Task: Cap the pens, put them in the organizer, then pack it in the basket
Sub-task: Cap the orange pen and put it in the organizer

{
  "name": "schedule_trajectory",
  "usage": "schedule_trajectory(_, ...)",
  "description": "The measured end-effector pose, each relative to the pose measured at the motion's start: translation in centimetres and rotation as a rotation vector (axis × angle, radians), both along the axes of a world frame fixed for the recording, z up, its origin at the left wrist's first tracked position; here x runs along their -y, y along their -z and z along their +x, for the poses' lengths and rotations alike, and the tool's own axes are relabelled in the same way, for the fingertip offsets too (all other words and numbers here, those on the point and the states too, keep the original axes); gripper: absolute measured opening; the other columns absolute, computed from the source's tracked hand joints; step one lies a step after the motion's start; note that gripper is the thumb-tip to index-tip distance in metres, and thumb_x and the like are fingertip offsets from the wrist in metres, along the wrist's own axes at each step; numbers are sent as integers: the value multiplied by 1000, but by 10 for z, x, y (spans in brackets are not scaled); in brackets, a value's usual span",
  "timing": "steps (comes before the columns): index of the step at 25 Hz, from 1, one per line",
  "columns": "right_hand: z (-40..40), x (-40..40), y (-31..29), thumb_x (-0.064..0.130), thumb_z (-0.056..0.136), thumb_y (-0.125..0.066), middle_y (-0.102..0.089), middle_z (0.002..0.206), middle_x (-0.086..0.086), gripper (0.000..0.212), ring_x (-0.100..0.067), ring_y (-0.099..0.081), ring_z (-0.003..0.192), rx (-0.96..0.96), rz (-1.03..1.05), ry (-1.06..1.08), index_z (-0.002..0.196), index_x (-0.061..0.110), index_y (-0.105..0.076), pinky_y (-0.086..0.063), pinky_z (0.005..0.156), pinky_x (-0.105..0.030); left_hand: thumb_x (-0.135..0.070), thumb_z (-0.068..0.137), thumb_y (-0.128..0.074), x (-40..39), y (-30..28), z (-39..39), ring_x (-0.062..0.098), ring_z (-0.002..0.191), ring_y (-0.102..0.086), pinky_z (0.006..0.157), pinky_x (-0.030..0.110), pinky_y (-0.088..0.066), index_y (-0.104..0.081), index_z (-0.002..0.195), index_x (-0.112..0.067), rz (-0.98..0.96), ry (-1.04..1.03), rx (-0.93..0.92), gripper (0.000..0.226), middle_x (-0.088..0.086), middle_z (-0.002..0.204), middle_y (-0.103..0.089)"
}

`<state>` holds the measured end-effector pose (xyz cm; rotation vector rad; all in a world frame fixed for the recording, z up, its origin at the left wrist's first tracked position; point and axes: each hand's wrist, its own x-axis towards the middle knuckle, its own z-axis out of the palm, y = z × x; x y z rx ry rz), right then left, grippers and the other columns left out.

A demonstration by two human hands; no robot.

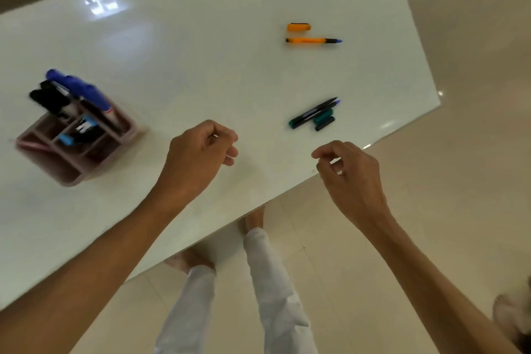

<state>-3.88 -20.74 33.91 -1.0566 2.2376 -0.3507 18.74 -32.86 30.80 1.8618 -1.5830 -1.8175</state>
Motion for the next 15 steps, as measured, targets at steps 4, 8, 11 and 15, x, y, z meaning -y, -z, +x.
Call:
schedule_trajectory(4, -60, 10, 13, 12, 98, -64, -62, 124, -2, 26, -9, -65, 83, -126, -49, 132, 123, 16, -69, -45, 70, -7, -39, 101, -66, -3, 33, -47, 12, 84, -76, 87, 38, -63, -69, 100, -24, -118, 306, 136, 16, -8, 91, -77)
schedule_trajectory(8, -96, 20, 39, 12, 98, -65, -59, 128, -4, 28, -9, -61, 80, -147, -35, 191, 126, 16, -66, -52, 75, -16, -40, 100, -69, 1, 56, -85, 13, 86, -75, 80, 32, -62, -69, 102, -23, -196, 346, 143, 17, -8, 92, -74)
schedule_trajectory(11, -108, 25, 49, 10, 97, -65, -62, 125, -4, 24, -12, -63, 80, -111, -51, 193, 120, 16, -69, -60, 81, -35, -40, 98, -71, 8, 62, -102, 7, 81, -71, 74, 32, -61, -69, 99, -24, -264, 350, 142, 16, -14, 86, -71)
schedule_trajectory(15, -111, 30, 59, 8, 97, -64, -66, 115, -2, 18, -18, -67, 84, -73, -89, 179, 110, 15, -72, -62, 77, -39, -49, 95, -74, 14, 69, -114, 4, 80, -69, 75, 36, -63, -68, 97, -27, -284, 365, 175, 24, -17, 85, -70)
